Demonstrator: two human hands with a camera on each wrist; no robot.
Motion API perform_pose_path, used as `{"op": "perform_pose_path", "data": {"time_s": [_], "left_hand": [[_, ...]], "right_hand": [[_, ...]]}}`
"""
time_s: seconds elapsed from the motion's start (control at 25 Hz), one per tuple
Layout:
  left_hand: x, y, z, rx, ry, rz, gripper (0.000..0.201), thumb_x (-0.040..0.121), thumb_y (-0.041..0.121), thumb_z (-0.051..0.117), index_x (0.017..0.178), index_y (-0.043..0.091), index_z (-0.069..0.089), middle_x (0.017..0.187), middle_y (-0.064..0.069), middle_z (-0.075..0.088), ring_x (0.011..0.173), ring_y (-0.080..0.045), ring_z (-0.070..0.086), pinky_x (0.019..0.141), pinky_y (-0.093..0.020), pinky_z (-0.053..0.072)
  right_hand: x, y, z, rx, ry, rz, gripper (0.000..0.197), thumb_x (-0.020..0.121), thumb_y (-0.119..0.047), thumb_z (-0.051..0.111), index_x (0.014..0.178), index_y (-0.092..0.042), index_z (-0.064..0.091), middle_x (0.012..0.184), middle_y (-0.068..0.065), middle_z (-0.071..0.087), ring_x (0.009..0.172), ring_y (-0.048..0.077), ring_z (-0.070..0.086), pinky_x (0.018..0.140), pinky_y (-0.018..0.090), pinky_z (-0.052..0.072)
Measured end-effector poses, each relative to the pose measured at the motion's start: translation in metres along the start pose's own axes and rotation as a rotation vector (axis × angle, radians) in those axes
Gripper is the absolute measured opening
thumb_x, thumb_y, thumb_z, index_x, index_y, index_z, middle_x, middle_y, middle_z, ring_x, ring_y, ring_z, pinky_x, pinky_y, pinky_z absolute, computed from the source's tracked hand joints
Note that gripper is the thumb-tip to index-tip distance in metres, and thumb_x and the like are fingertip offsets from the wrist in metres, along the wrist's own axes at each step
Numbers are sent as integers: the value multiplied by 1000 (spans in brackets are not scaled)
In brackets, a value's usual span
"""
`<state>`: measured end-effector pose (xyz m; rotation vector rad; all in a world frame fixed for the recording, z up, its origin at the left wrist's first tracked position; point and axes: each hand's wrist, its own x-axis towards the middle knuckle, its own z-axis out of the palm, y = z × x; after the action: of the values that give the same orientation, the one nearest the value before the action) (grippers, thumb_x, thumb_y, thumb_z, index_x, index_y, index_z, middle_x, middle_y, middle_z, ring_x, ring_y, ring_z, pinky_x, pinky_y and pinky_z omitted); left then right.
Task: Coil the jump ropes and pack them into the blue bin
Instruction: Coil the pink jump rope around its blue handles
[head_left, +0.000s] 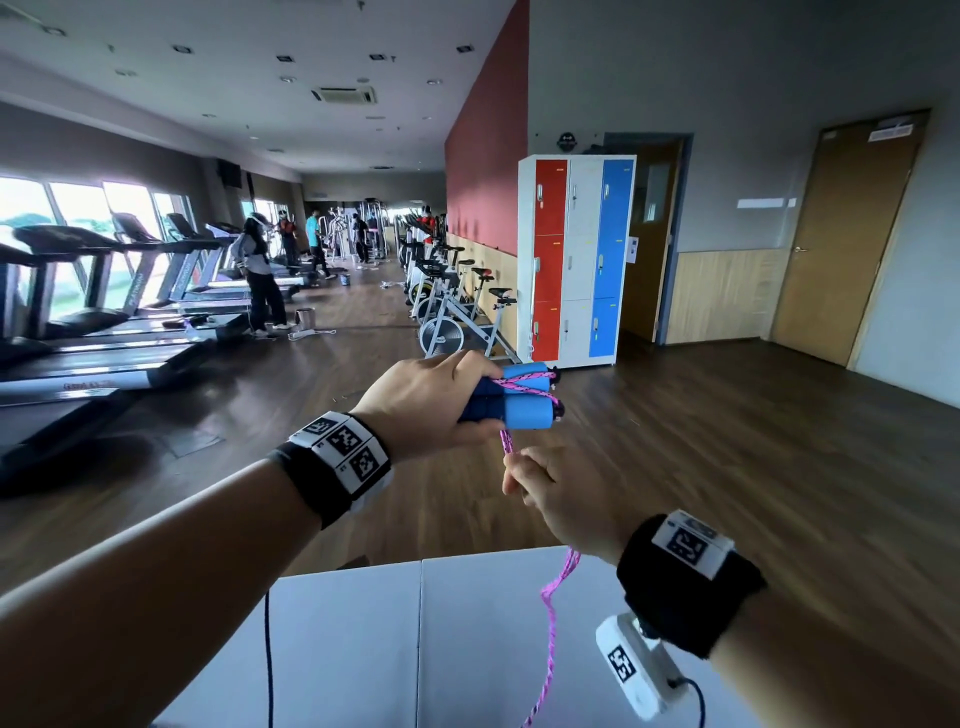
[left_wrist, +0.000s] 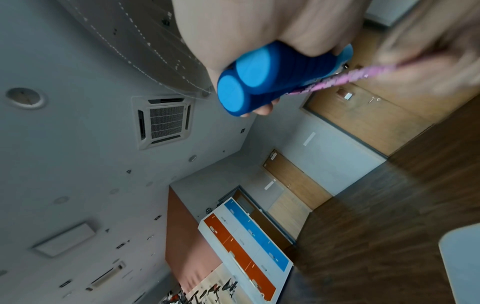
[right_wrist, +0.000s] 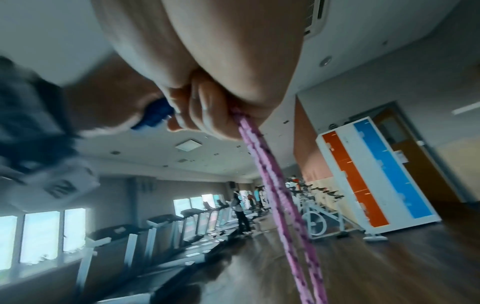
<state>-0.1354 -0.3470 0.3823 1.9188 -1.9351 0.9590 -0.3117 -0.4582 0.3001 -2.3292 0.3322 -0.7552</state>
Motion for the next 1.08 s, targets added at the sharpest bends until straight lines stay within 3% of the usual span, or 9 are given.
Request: {"op": "perform_pose_path", "data": {"time_s": [0.16, 0.32, 0.48, 0.56, 0.68, 0.8, 0.92, 0.96, 1.08], "left_hand": [[3, -3, 6, -12, -85, -89, 63, 85, 63, 52, 129, 19, 51, 112, 1, 69, 92, -24, 69, 76, -38, 55], [10, 1, 6, -21, -107, -46, 70, 81, 69, 41, 130, 18, 50, 111, -2, 69, 93, -26, 69, 76, -38, 55], [10, 8, 5, -86, -98, -36, 56, 84, 59, 55, 125, 21, 52, 107, 1, 67, 92, -24, 67, 75, -36, 53], [9, 14, 3, -140, -59, 19, 51, 83, 56, 57, 120, 20, 53, 104, 0, 67, 92, -24, 65, 75, -34, 50], [8, 23, 3, -177, -28, 126, 54, 85, 59, 57, 119, 17, 57, 104, -1, 68, 95, -24, 64, 77, -34, 53], [6, 29, 3, -214, 6, 167, 56, 87, 62, 58, 121, 18, 54, 106, -3, 68, 95, -25, 65, 78, -39, 56], [4, 32, -3, -263, 64, 192, 55, 87, 59, 61, 121, 18, 52, 111, -4, 69, 97, -24, 66, 79, -39, 55], [4, 33, -6, -272, 79, 190, 55, 85, 57, 63, 122, 17, 54, 111, -3, 69, 97, -22, 65, 79, -37, 55], [3, 37, -15, -282, 103, 141, 56, 75, 50, 64, 120, 16, 60, 107, 0, 69, 92, -18, 62, 75, -34, 53]], "right_hand": [[-4, -34, -30, -236, -5, -186, 33, 105, -29, 47, 79, -20, 64, 71, -11, 57, 71, 7, 54, 63, 26, 39], [9, -74, -84, -335, -92, -46, 36, 101, -34, 54, 73, -11, 60, 70, 6, 62, 64, 20, 54, 59, 36, 35], [30, -105, -128, -381, -230, -21, 30, 101, -33, 54, 77, -21, 67, 86, 20, 70, 74, 36, 62, 64, 40, 46], [47, -107, -140, -453, -254, -51, 31, 101, -35, 55, 80, -17, 68, 90, 25, 70, 66, 35, 56, 61, 39, 44], [74, -100, -153, -538, -248, -72, 35, 95, -42, 66, 81, -10, 72, 88, 18, 72, 71, 33, 58, 67, 37, 49], [94, -92, -162, -523, -229, -62, 36, 87, -46, 74, 76, -12, 73, 72, 14, 63, 64, 19, 48, 60, 30, 38], [103, -79, -159, -474, -235, -56, 37, 88, -47, 73, 76, -12, 72, 55, -16, 59, 53, 4, 46, 55, 22, 37], [103, -73, -157, -441, -238, -38, 37, 90, -45, 71, 75, -10, 70, 47, -20, 53, 46, 3, 42, 49, 18, 35], [101, -42, -141, -217, -226, 44, 36, 93, -42, 69, 70, -14, 62, 46, -12, 38, 41, 8, 29, 43, 22, 28]]}}
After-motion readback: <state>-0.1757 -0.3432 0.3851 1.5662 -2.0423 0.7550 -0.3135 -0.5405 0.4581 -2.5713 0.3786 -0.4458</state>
